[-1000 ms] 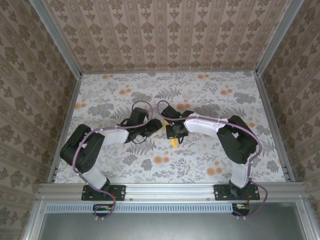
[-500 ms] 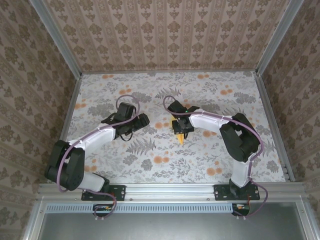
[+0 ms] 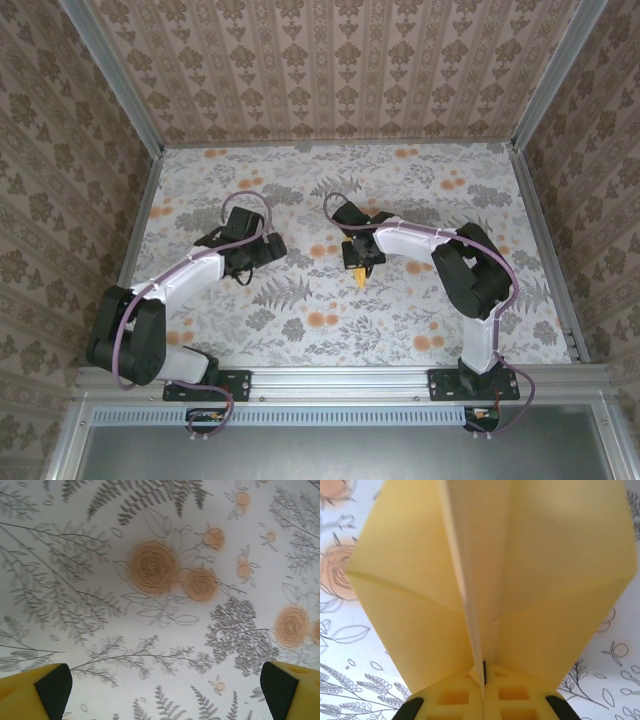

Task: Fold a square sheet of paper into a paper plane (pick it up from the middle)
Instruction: Move a paper plane to the center of the table.

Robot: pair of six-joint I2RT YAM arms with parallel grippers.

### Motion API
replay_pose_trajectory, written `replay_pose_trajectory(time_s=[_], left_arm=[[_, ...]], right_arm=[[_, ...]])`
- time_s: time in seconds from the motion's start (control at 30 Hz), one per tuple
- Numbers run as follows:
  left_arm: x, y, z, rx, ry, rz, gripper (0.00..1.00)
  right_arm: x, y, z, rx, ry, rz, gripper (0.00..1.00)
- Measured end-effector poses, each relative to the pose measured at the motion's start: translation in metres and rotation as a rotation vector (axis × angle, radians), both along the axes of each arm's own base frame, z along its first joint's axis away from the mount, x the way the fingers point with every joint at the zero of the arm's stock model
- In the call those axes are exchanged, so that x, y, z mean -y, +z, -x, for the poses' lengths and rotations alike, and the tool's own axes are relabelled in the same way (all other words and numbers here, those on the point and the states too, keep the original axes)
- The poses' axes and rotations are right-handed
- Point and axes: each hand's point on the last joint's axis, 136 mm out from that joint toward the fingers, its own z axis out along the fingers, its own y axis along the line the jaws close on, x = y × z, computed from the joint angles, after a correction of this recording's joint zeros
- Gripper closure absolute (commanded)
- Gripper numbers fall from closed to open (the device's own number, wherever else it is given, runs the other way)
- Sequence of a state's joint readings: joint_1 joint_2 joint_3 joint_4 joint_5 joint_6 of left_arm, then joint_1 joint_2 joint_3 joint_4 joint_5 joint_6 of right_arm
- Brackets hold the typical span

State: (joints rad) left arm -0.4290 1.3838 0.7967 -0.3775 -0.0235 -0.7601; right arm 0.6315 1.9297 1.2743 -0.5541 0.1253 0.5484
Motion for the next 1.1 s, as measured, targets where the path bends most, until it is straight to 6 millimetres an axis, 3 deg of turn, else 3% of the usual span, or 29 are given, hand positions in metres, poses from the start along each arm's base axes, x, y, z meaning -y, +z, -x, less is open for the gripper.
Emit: replay_pose_trajectory(time_s=[0.23,0.4,0.6,0.87,1.0,1.1], left_arm=[[-0.009,0.000,0.002,-0.011,0.011,-0.020,0.00],[-0.011,0.001,0.003,-0.010,0.014,-0.020,0.00],[-0.012,0.001,0.003,-0.011,0.014,-0.020,0.00],[-0.021,0.000,0.003,-0.027,0.023,-0.038,0.00],[-0.036,0.015,-0.008,-0.011,0.038,-0.065,0.00],[-0.052,0.039,-0.027,0.050,0.060,-0.097,0.00]], right_arm=[[-0.002,0.027,-0.046,0.085,-0.004,-0.038,0.93],[-0.002,0.026,-0.073,0.107,0.005,-0.036,0.90],[0.000,0.015,-0.089,0.095,0.000,-0.024,0.86],[0.006,0.002,-0.094,0.055,-0.023,-0.022,0.79],[0.008,0.003,-0.092,0.043,-0.033,-0.026,0.63],[0.008,0.019,-0.093,0.067,-0.038,-0.047,0.49]])
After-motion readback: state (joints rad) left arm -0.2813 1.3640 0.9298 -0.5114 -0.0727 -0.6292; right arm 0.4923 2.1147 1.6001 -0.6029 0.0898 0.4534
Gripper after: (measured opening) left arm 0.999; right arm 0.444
